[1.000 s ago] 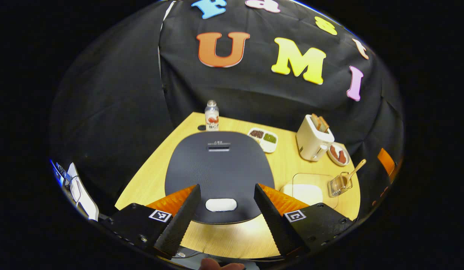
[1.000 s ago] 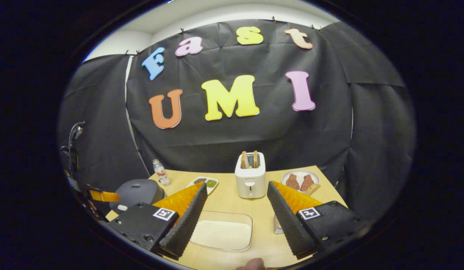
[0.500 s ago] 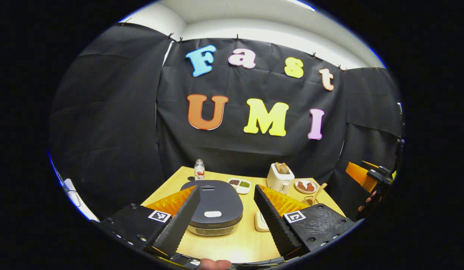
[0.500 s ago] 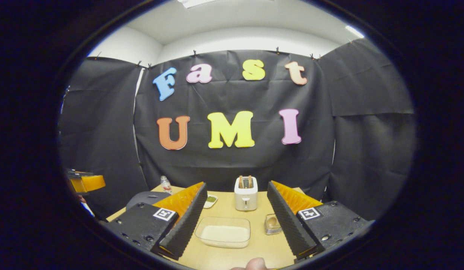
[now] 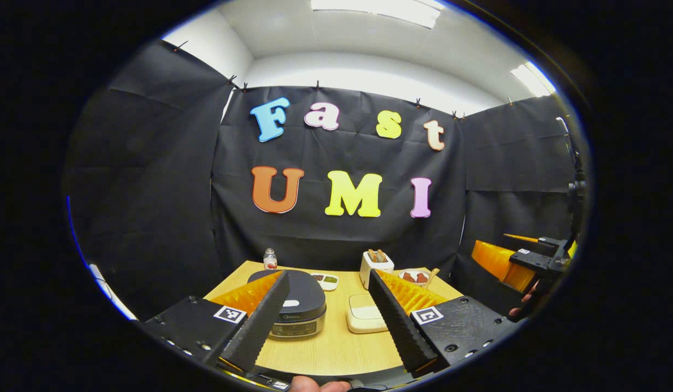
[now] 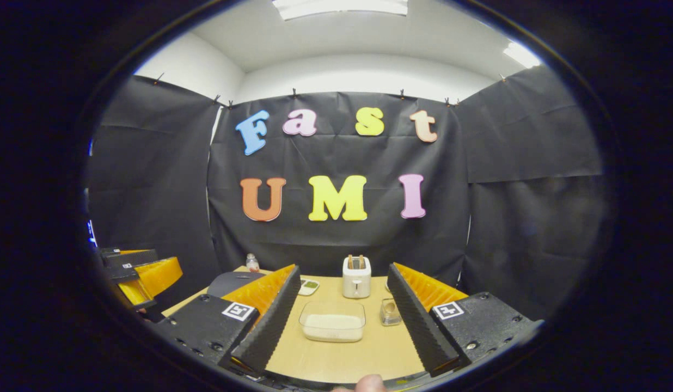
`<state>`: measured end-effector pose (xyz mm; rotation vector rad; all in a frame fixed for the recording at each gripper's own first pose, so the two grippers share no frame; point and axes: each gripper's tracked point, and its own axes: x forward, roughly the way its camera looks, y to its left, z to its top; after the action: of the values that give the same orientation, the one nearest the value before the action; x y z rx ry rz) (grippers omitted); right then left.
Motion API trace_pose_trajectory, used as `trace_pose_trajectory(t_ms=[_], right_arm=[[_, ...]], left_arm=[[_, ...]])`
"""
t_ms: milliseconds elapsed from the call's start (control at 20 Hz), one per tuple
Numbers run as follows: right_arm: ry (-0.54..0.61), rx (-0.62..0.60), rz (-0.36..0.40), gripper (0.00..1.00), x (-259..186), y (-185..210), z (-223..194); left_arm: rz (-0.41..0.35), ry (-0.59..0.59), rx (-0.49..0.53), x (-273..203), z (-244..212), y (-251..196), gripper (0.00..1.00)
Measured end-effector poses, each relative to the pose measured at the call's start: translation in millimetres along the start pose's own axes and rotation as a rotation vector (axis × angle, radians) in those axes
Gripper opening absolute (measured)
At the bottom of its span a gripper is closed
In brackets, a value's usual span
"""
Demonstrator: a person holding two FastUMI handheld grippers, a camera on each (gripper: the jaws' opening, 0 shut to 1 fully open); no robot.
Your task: Close the left gripper, press the button to open the rice cooker; take a wooden spoon from the chopstick holder with the right hand, scoop a spoonful of rice and pour it into the rice cooker, then put the wooden spoon back into the chopstick holder.
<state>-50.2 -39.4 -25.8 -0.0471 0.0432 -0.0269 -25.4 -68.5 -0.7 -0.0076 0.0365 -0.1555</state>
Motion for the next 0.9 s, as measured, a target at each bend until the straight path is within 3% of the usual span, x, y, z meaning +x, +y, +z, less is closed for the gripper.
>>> trace_pose_trajectory(t_ms=[100, 200, 300, 500, 550, 600, 750, 800, 900], right_arm=[[-0.003, -0.010, -0.004, 0.95, -16.4, 1.6, -4.5], [-0.005, -0.010, -0.006, 1.00, -26.3, 0.8, -7.2], [-0.005, -0.003, -0.008, 0.95, -30.8, -1.2, -9.1], [-0.006, 0.010, 0.002, 0.95, -32.7, 0.5, -7.5], [-0.013, 0.011, 0.002, 1.00, -33.7, 0.3, -6.5], [-0.015, 0.012, 0.002, 0.95, -33.1, -0.9, -7.6], [-0.005, 0.016, 0.008, 0.95, -33.1, -1.5, -13.8], [-0.002, 0.015, 0.007, 1.00, -32.6, -3.5, -15.6], [-0.001, 0.021, 0.002, 1.00, -33.5, -6.7, -17.1]], left_arm=[[0.000, -0.031, 0.001, -7.9, 4.9, -4.5, 0.95], [0.000, -0.046, 0.007, -18.3, 5.4, -6.2, 0.95], [0.007, -0.044, 0.007, -22.7, 3.0, -5.6, 0.95], [0.021, -0.037, 0.005, -26.3, -0.7, -8.7, 0.95], [0.023, -0.034, 0.009, -27.0, -1.3, -10.1, 0.95], [0.022, -0.036, 0.012, -25.7, 0.4, -11.7, 0.95], [0.023, -0.043, 0.015, -26.0, 0.5, -15.7, 0.95], [0.025, -0.039, 0.020, -27.5, 0.7, -15.9, 0.95], [0.024, -0.025, 0.019, -28.7, -4.4, -19.8, 0.95]])
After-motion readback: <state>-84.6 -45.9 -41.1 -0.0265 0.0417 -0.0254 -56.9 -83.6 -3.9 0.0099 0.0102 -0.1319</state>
